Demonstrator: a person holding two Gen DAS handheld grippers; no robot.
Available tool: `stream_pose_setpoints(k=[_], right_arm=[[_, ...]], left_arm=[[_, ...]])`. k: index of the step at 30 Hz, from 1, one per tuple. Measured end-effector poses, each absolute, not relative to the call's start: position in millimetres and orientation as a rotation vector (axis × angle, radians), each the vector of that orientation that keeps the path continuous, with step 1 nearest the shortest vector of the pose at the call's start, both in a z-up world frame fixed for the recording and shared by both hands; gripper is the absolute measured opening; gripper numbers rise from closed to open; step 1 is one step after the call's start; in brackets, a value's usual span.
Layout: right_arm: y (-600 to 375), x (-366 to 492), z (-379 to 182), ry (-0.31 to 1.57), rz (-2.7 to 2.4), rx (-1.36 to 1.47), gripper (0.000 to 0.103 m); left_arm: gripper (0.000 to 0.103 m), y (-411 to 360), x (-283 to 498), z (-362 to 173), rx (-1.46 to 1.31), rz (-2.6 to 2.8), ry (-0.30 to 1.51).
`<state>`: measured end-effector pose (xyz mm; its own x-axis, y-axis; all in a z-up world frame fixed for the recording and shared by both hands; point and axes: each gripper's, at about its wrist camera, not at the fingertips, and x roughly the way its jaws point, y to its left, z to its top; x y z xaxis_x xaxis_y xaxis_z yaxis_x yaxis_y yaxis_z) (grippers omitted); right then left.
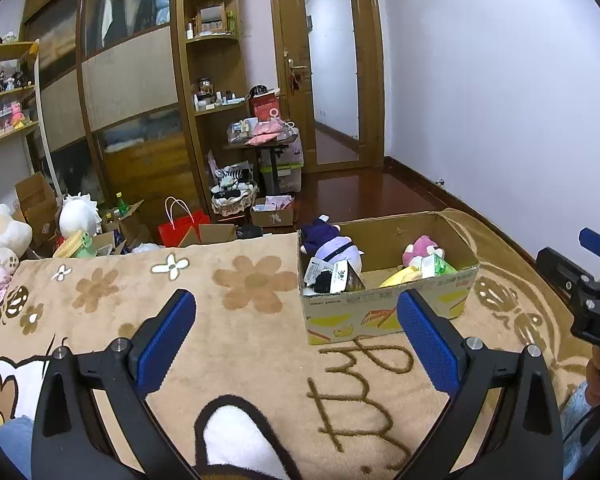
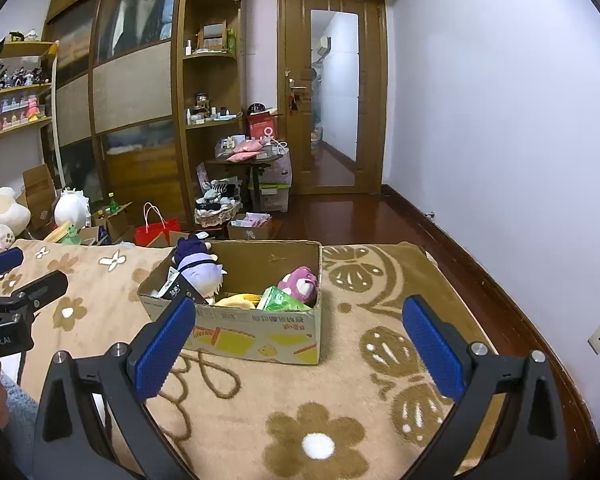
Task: Organize soft objects
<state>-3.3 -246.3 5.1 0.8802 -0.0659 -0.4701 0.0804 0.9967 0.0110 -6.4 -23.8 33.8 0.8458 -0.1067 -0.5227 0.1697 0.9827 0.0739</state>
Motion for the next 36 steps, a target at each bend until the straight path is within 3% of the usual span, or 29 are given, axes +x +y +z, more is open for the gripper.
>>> stream_pose_setpoints(k=[36], right_arm=[[-245,4,-38,0.49,-0.064,-0.021,0.103]], left_arm=[[0.1,-34,2,4,0.155,-0.109,0.556]])
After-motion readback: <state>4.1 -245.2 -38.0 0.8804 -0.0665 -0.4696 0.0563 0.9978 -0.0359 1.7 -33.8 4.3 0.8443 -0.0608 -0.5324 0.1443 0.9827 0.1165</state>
